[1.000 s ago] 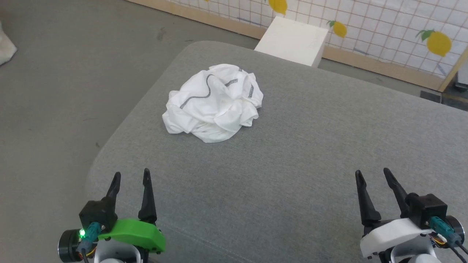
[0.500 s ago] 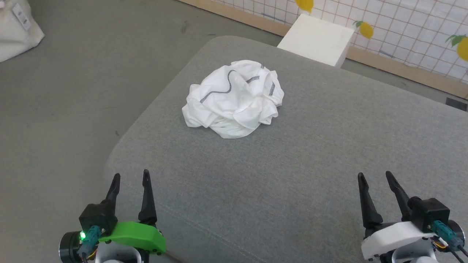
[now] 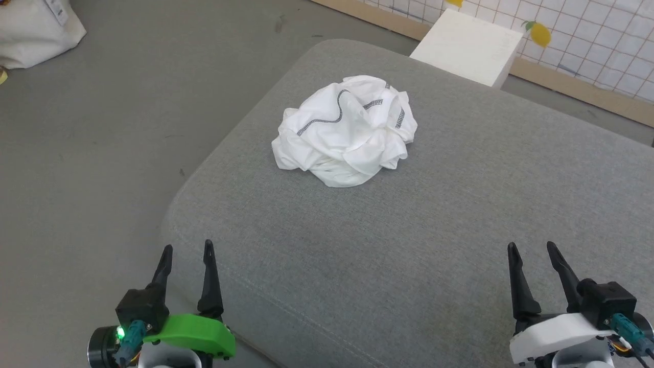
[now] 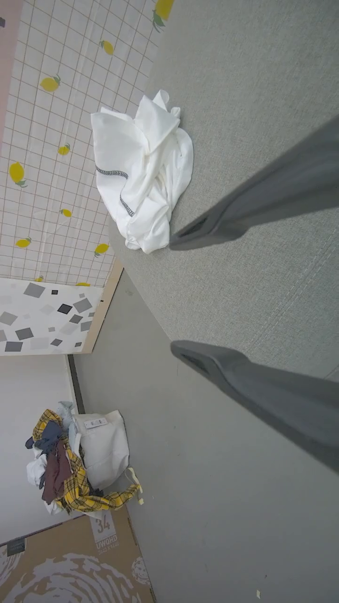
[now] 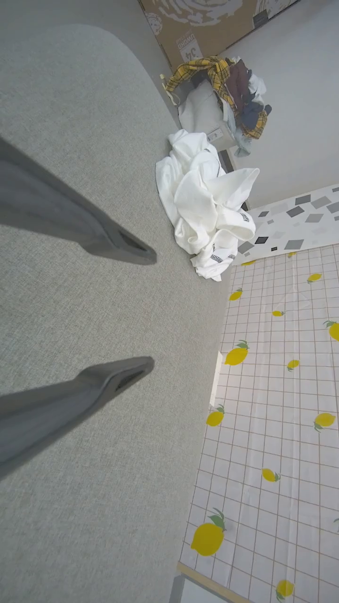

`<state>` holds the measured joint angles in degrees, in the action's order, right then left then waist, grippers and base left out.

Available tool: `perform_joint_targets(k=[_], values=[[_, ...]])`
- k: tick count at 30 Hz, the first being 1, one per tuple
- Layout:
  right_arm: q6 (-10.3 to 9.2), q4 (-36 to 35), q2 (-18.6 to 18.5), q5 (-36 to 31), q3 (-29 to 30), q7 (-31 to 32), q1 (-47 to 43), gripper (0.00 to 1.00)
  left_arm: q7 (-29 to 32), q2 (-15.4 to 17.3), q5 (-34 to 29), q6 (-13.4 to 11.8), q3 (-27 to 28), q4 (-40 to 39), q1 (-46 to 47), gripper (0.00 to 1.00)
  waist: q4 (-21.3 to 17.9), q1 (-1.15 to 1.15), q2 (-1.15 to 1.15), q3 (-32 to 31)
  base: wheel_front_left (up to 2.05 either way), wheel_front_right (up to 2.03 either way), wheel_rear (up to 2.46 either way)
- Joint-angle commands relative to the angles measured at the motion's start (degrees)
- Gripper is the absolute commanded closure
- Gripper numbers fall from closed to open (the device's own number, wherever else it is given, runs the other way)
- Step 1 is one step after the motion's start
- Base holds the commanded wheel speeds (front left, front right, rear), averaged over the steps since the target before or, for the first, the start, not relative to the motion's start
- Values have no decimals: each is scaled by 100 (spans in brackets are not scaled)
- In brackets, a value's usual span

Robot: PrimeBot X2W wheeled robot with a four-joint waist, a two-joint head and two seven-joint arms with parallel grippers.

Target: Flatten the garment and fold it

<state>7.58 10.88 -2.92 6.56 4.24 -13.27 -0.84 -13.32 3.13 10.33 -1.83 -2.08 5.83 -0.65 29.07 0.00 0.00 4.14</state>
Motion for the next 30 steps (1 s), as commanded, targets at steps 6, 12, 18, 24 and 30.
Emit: perform_joint_targets(k=[6,12,18,24,30], values=[[-8,74,4,16,37,-140,-11,0,-135,-24,367,44,-58,99,164,0,57,0,0,44,0,0,0],[-9,45,4,-111,14,-171,90,0,-168,-25,698,394,8,385,1022,0,-104,0,0,276,0,0,0],[-9,-251,4,-404,144,-17,240,0,-145,-1,1190,737,104,1363,2548,0,-512,0,0,796,0,0,0],[-9,-751,4,-735,378,234,373,0,739,308,1696,852,173,2618,4368,0,-1139,0,0,1444,0,0,0],[-9,-1211,4,-863,780,377,365,0,2766,471,2156,764,100,3766,5587,0,-1637,0,0,1965,0,0,0]])
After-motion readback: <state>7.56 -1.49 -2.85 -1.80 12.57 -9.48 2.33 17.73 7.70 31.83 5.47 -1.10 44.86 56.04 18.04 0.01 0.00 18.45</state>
